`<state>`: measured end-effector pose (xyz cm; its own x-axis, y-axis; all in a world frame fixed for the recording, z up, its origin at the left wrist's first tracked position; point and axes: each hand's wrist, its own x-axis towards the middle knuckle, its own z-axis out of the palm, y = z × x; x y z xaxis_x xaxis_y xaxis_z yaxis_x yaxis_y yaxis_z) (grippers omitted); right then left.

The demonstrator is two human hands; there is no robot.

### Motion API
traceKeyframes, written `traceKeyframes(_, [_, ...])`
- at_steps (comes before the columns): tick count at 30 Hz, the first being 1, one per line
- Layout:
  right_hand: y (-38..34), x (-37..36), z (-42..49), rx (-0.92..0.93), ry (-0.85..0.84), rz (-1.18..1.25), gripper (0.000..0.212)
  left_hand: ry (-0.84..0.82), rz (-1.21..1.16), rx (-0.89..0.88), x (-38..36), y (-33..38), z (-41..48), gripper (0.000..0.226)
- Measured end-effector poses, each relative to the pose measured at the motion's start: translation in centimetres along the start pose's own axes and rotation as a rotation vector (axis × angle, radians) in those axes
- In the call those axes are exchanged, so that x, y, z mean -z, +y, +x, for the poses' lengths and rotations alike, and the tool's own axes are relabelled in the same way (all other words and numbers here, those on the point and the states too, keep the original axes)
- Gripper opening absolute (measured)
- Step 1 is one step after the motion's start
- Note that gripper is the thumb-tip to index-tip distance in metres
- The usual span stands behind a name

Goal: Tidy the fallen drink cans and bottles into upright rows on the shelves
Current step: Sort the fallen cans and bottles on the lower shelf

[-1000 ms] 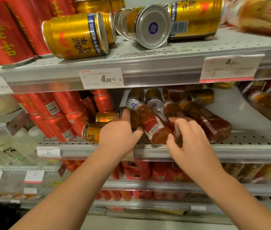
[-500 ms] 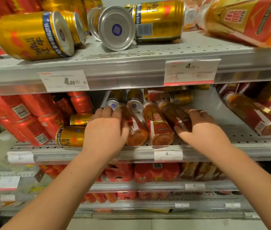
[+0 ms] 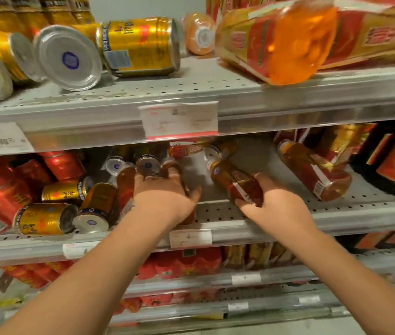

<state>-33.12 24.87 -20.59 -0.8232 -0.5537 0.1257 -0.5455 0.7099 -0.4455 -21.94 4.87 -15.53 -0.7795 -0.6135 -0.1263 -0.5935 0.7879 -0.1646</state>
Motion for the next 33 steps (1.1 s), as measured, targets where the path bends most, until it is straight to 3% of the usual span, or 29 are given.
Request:
traceKeyframes(5, [4.7,3.8,0.1,0.106,0.072,0.085,0.07,0.016,-0.025,0.16,-0.2,3.4,0.3,0.09])
traceKeyframes(11, [9.9,9.1,-1.4,0.242,0.042,0.155,0.074,0.223,-0.464,0.224,-0.2,7.3,-2.1,0.063])
traceKeyframes(15, [12.7,11.8,-3.2,0.25,0.019,0.293,0.071,0.33,-0.644,0.17,0.3,10.7,-5.0,0.049])
traceKeyframes(19, [15.1,13.7,-4.9,0.204,0.022,0.363,0.07,0.219,-0.963,0.081,1.1,13.8,-6.1,0.048])
traceKeyframes(26, [18.3,15.5,-6.6,0.089,0.07,0.4,0.072,0.173,-1.025,0.019,1.3,18.6,-4.4,0.043])
traceKeyframes(30, [19.2,16.2,-7.3,0.038,0.104,0.405,0.072,0.121,-1.081,0.061,1.2,20.8,-3.5,0.041])
traceKeyframes(33, [19.3,16.5,-7.6,0.018,0.115,0.39,0.068,0.11,-0.993,0.117,1.6,21.8,-2.7,0.042])
